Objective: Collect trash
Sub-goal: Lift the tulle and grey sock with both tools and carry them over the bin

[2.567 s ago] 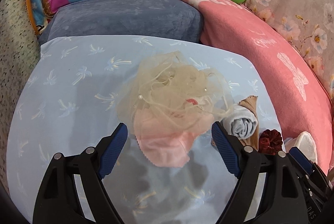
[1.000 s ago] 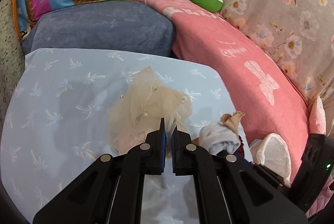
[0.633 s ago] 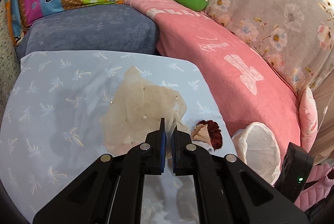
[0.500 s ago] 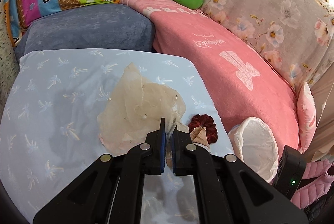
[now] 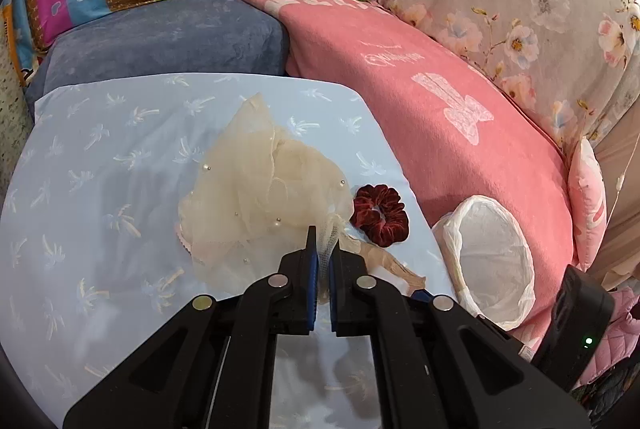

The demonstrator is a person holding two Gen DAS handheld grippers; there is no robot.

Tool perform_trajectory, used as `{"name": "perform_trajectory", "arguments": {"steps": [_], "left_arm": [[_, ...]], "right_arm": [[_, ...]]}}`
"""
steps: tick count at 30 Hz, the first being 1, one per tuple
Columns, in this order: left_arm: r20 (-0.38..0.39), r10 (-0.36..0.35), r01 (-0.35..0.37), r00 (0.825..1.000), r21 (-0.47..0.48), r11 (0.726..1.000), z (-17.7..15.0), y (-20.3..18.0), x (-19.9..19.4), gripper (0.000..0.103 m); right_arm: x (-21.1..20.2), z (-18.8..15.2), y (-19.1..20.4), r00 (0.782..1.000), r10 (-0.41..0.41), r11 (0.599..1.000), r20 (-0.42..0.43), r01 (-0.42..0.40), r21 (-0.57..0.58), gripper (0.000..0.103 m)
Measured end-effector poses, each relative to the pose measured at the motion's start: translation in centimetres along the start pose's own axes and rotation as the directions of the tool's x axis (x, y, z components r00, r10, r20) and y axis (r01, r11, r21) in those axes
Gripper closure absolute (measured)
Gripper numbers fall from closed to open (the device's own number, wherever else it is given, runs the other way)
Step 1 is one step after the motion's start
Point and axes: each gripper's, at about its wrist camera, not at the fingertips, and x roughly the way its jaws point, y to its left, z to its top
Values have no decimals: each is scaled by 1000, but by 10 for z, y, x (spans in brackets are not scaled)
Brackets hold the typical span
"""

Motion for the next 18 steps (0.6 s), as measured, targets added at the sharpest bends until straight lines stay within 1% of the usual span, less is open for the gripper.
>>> {"name": "perform_trajectory", "arguments": {"steps": [4,10,11,13,14,15,16,18], "left_arm": [[-13,6,-6,1000,6,1000,-5,-1,2,99],[-16,8,-8,1000,18,1000,-8,-7,3,99],[-14,8,-8,1000,20,1000,-8,-8,2,99],[-11,6,-6,1000,22,1000,-7,-11,1,99],[-8,5,-4,1000,24,1000,-6,-12,0,99],[-4,5,-4,1000,28,1000,-5,-14,-1,99],[0,3,-3,1000,31,1000,-4,-16,-2,99],[11,-1,1,1000,40,999,-2,-21,-6,99]], "right_arm": [[11,-4,-11,999,-25,1000,-25,25,11,64],[32,-9,-19,997,-30,999,-68,32,30,64],[33,-10,-20,997,-27,999,-74,30,32,66],[33,-10,-20,997,-20,999,-75,23,37,84],[31,-9,-20,997,-20,999,-72,22,34,86],[28,-8,-19,998,-18,999,-67,20,31,93],[24,-7,-19,998,-15,999,-56,16,31,96],[13,-2,-17,1000,-1,999,-30,2,36,97]]}}
